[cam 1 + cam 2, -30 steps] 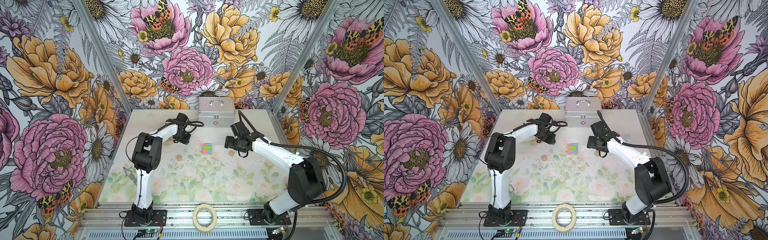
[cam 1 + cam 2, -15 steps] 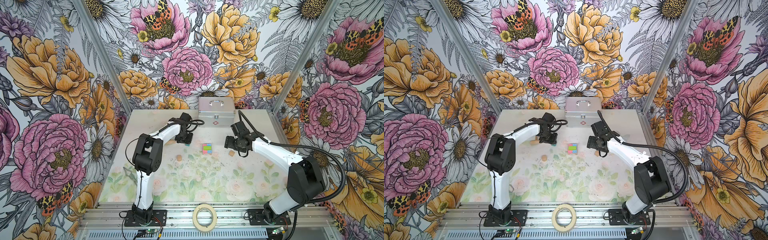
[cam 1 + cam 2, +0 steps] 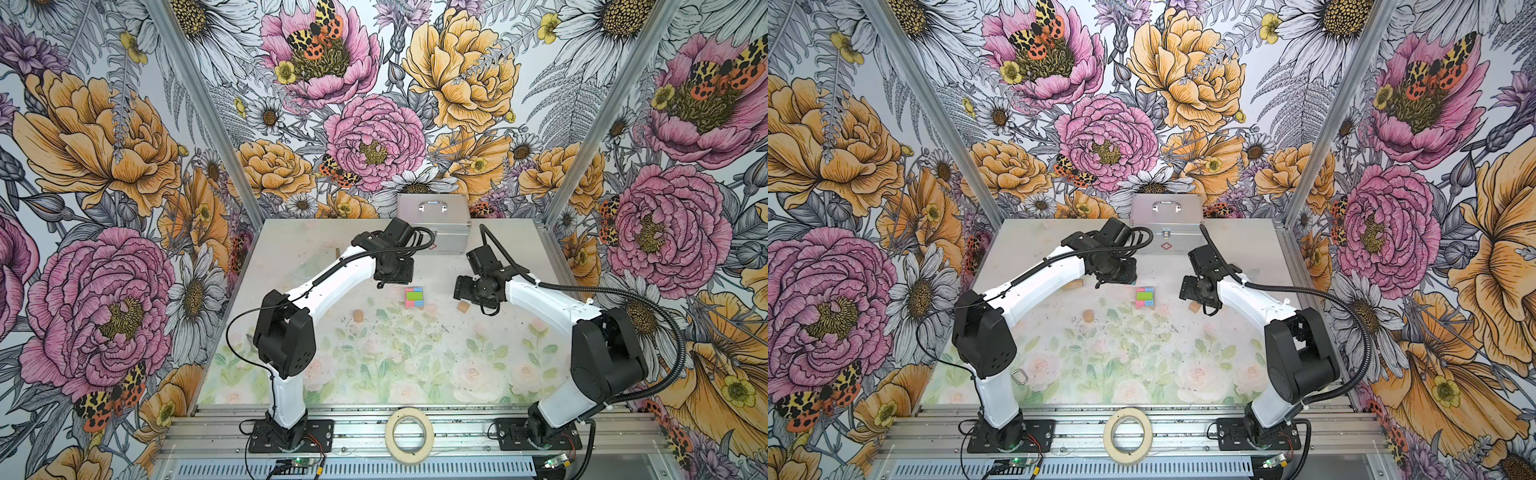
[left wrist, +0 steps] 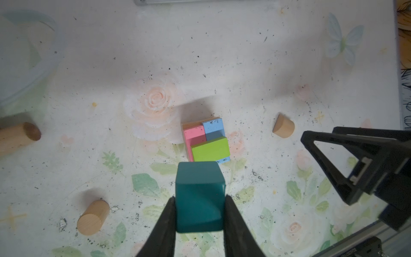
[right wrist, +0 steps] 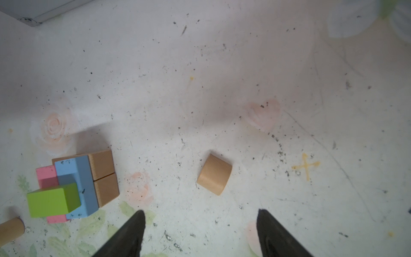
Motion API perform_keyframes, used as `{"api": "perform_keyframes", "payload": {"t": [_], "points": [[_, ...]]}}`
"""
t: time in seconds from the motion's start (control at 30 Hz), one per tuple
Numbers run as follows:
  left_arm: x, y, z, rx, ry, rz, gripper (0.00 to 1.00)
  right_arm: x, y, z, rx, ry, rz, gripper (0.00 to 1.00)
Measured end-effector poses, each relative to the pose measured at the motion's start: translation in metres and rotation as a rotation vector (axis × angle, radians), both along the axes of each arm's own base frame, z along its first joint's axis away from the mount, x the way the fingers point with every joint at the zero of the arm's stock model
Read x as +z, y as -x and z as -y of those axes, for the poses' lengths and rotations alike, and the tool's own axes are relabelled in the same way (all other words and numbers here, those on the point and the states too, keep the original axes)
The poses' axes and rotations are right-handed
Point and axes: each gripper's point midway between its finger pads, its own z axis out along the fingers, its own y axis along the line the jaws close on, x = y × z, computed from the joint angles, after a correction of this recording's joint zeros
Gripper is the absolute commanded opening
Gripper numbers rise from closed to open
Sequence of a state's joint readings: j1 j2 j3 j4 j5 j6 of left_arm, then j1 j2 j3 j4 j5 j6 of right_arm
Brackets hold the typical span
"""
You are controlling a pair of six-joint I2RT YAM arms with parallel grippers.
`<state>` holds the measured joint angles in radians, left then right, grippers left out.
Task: Build the wood block tower
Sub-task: 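Lift the teal cube and carry it over the stack with the left gripper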
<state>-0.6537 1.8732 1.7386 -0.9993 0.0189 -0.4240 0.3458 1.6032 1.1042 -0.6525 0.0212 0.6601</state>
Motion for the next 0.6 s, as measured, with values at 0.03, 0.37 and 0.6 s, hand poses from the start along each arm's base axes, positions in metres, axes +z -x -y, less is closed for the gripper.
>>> {"api": "perform_keyframes", "payload": {"t": [0.03,0.37,0.6], "points": [[0.002,0.001,0.003,0.003,0.001,-0.003,0.0,-0.002,0.001,0.003,-0.006,0.002,-0.006,0.81],[-0.02,0.002,0.031,0.037,-0.024,-0.069,0.0,-0.023,0.012,0.021,-0.041,0.015,-0.052,0.81],[-0.048,0.01,0.033,0.067,-0.072,-0.134,0.0,-0.03,0.017,0.026,-0.051,0.008,-0.067,0.81]]}}
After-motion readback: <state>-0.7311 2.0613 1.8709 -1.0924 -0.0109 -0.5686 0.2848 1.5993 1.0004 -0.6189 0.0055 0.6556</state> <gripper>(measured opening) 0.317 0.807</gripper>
